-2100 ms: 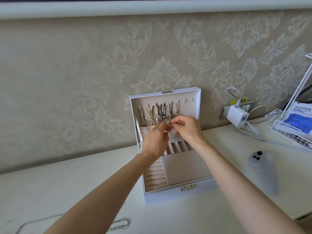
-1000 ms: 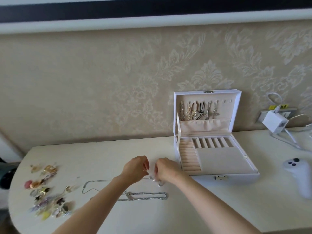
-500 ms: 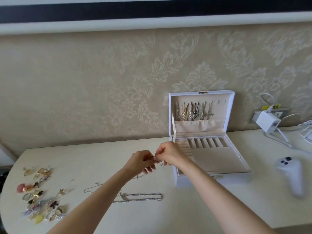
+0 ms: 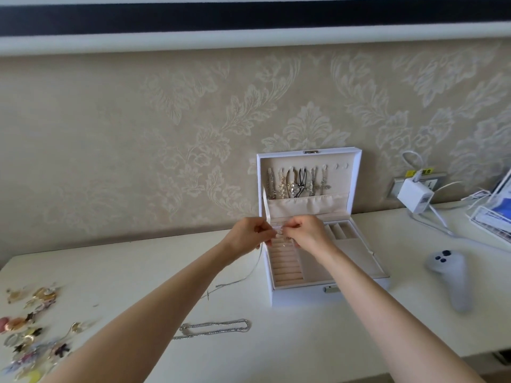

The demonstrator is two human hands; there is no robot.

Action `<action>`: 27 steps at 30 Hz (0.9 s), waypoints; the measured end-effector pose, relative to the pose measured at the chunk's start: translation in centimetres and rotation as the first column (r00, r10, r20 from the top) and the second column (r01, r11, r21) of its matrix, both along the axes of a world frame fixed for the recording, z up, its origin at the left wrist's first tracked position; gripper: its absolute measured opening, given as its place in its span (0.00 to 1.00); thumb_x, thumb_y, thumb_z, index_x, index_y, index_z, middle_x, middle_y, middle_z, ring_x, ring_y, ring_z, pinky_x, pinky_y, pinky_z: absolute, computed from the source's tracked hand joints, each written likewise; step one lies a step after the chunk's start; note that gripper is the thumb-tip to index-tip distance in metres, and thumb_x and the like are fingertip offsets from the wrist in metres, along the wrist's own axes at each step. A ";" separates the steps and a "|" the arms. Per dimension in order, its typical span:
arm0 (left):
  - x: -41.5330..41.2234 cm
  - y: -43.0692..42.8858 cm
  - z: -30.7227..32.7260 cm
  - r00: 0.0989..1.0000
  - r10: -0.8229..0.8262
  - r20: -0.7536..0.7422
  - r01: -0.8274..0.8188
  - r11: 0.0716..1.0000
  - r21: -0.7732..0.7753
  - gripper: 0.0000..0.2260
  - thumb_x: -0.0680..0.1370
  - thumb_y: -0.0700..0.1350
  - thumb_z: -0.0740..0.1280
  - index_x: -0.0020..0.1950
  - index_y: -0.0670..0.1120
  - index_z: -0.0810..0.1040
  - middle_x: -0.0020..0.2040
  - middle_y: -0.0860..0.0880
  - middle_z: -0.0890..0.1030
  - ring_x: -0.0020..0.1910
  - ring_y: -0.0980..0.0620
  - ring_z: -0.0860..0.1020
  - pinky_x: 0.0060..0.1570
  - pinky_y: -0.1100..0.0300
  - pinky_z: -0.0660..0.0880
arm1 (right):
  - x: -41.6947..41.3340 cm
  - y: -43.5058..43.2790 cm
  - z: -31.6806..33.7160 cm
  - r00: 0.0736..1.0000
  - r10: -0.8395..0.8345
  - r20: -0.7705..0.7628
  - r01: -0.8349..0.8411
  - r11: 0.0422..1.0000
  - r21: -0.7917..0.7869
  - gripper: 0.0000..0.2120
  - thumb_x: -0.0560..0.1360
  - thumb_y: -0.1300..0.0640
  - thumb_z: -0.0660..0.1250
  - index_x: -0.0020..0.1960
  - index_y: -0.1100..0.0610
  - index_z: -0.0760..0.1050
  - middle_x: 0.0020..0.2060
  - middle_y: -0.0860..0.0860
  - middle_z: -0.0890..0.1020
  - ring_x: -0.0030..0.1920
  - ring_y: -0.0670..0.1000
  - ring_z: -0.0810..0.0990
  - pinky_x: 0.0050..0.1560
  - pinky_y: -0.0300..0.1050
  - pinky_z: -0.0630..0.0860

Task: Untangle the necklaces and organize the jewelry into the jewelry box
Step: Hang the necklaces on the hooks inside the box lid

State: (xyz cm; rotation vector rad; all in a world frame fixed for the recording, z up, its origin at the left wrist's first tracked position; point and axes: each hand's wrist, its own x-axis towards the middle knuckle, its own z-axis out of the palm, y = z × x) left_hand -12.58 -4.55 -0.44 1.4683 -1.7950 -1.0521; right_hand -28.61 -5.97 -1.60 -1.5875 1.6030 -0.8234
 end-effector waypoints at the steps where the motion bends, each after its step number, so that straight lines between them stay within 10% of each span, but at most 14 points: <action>1: -0.6 -0.5 0.2 1.000 -0.007 0.011 0.007 1.000 -0.007 0.07 0.77 0.42 0.67 0.39 0.44 0.77 0.32 0.51 0.79 0.24 0.63 0.70 0.27 0.72 0.65 | -0.7 0.0 0.1 0.999 -0.008 0.032 0.007 1.000 0.017 0.05 0.71 0.62 0.69 0.38 0.55 0.80 0.29 0.50 0.80 0.30 0.47 0.76 0.31 0.41 0.72; 14: -8.8 -4.0 3.3 0.985 0.007 -0.172 0.008 0.996 0.086 0.05 0.76 0.42 0.68 0.41 0.43 0.78 0.33 0.50 0.75 0.27 0.56 0.67 0.24 0.70 0.63 | -7.4 -1.5 -0.4 0.859 -0.212 0.466 0.170 0.977 0.133 0.03 0.74 0.68 0.67 0.43 0.62 0.76 0.31 0.56 0.79 0.25 0.49 0.76 0.26 0.38 0.76; 27: -12.4 -5.3 7.3 0.908 0.021 -0.418 0.011 0.997 0.076 0.07 0.76 0.46 0.68 0.39 0.46 0.79 0.35 0.51 0.74 0.30 0.56 0.66 0.30 0.66 0.62 | -10.8 -2.9 -2.2 0.832 -0.358 0.424 0.361 0.929 0.075 0.02 0.72 0.68 0.70 0.44 0.67 0.79 0.28 0.57 0.76 0.19 0.44 0.68 0.22 0.34 0.69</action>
